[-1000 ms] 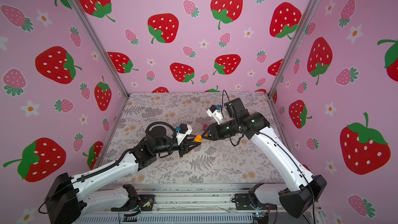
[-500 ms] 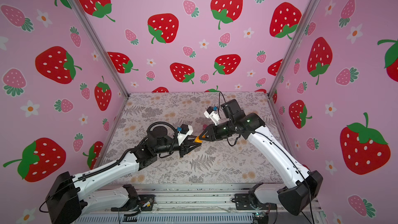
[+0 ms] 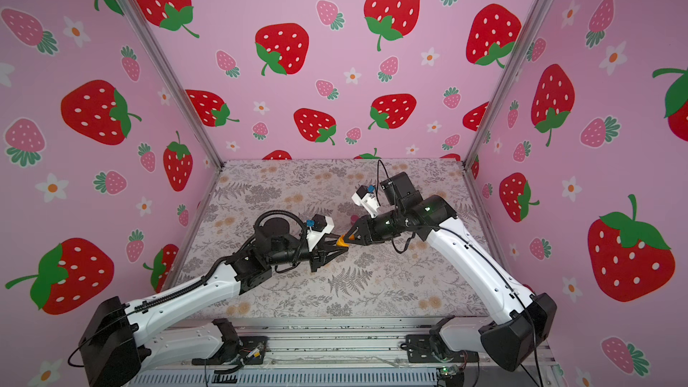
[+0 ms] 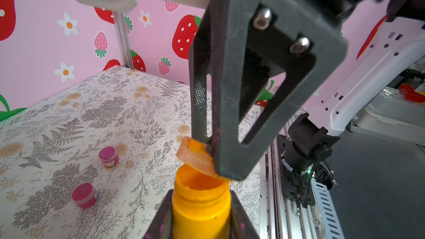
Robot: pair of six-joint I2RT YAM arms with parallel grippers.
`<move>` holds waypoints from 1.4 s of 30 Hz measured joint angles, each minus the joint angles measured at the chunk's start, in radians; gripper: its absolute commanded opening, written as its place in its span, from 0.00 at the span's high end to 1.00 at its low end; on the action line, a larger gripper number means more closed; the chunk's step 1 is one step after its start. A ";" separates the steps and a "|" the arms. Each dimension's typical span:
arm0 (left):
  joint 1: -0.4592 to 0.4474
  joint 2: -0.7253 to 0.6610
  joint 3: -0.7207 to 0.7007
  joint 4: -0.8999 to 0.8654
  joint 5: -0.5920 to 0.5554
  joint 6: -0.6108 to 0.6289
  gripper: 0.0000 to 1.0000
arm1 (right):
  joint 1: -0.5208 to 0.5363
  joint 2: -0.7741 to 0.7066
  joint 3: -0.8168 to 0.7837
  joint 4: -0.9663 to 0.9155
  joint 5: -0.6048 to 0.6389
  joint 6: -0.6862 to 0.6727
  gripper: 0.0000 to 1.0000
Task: Close the paint jar lid
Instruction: Close the lid on the paint jar.
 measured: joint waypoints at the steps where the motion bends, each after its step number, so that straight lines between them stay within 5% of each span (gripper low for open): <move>1: 0.000 0.000 0.000 0.000 0.000 0.000 0.80 | 0.000 0.000 -0.002 0.000 0.000 0.000 0.72; 42: -0.072 0.031 0.113 -0.330 -0.040 0.104 0.86 | 0.055 0.140 0.080 -0.199 -0.003 -0.216 0.75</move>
